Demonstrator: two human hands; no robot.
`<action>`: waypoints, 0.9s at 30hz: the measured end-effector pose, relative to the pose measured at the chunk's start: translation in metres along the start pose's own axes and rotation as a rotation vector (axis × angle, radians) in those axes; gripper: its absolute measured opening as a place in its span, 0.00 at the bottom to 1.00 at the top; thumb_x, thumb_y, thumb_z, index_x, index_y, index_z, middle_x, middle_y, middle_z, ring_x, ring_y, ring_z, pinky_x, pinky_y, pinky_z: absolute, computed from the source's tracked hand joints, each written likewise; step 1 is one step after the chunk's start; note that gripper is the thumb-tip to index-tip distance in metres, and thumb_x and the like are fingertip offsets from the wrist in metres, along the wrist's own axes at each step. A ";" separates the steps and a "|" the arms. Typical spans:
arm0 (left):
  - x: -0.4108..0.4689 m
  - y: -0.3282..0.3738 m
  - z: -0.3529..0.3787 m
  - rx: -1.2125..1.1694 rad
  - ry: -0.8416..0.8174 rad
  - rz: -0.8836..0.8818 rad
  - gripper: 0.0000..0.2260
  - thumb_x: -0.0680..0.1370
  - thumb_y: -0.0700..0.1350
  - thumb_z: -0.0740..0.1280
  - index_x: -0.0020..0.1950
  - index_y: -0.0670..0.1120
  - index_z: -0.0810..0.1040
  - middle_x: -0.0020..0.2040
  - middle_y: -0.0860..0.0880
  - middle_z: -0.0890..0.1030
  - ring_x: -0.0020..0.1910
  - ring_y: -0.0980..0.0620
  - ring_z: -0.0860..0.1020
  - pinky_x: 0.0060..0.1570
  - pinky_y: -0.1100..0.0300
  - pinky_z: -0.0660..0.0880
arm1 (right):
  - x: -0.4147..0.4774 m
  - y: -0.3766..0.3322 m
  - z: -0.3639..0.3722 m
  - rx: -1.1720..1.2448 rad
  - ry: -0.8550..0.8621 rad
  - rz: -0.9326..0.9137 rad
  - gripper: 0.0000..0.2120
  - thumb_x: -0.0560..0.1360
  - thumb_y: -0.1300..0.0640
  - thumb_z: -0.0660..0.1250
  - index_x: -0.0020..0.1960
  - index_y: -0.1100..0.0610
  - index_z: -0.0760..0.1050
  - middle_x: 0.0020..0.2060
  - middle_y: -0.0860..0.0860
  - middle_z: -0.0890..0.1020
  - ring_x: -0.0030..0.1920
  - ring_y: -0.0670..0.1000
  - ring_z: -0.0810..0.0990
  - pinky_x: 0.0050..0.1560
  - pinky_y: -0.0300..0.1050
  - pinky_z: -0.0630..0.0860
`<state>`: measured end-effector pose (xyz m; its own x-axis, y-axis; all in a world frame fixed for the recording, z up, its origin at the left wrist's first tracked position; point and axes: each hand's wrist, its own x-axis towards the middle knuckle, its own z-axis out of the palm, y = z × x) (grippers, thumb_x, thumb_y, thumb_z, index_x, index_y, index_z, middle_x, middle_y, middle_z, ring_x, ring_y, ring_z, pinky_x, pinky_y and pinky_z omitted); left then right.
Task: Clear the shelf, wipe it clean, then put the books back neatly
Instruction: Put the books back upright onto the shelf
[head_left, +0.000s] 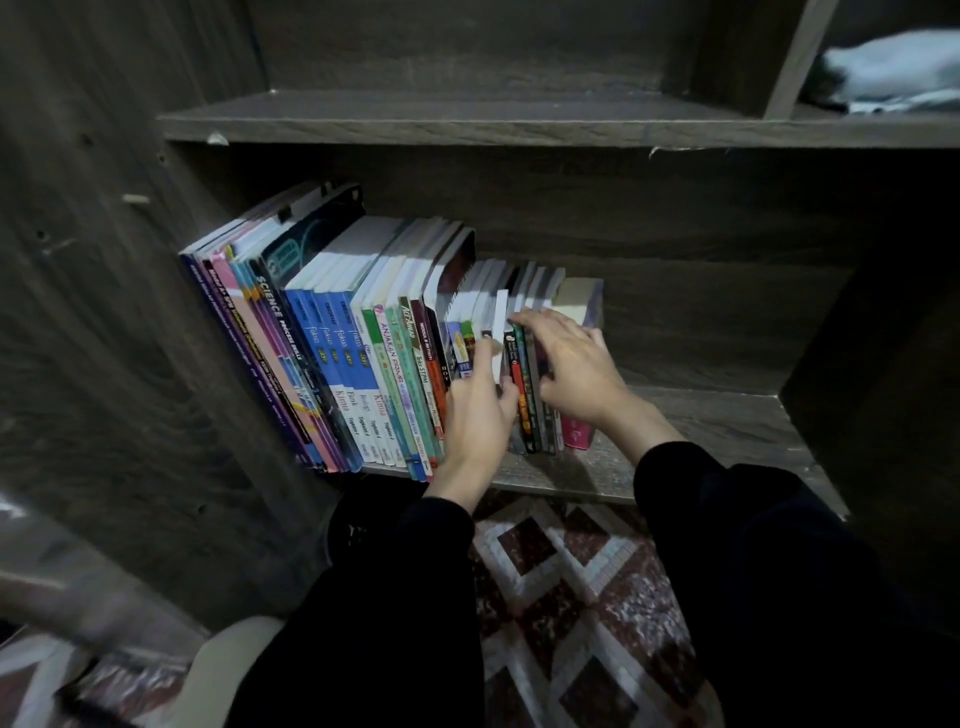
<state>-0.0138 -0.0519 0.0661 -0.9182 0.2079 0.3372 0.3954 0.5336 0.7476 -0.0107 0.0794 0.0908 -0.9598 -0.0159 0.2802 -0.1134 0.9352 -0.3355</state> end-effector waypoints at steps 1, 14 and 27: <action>-0.001 0.003 -0.002 0.011 0.001 -0.015 0.19 0.79 0.38 0.63 0.70 0.46 0.67 0.31 0.51 0.75 0.21 0.60 0.67 0.22 0.67 0.63 | 0.000 0.000 0.000 0.004 -0.017 -0.003 0.35 0.71 0.63 0.65 0.75 0.49 0.57 0.74 0.50 0.64 0.76 0.49 0.55 0.72 0.51 0.52; -0.014 0.086 -0.098 0.050 -0.275 -0.209 0.11 0.75 0.38 0.69 0.57 0.43 0.81 0.52 0.47 0.81 0.27 0.51 0.81 0.35 0.56 0.80 | -0.078 -0.046 -0.048 0.080 -0.763 0.088 0.46 0.75 0.59 0.64 0.76 0.48 0.31 0.69 0.59 0.70 0.53 0.57 0.79 0.53 0.50 0.78; -0.014 0.101 0.013 -0.289 -0.356 0.053 0.19 0.78 0.44 0.67 0.69 0.51 0.73 0.59 0.44 0.80 0.57 0.55 0.78 0.60 0.64 0.73 | -0.096 0.023 -0.023 0.251 -0.026 0.639 0.43 0.77 0.58 0.63 0.76 0.41 0.34 0.60 0.65 0.76 0.59 0.64 0.75 0.58 0.52 0.70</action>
<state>0.0384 0.0098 0.1293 -0.8278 0.5242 0.1999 0.3866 0.2749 0.8803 0.0848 0.1107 0.0771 -0.8636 0.5001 -0.0631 0.4242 0.6536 -0.6268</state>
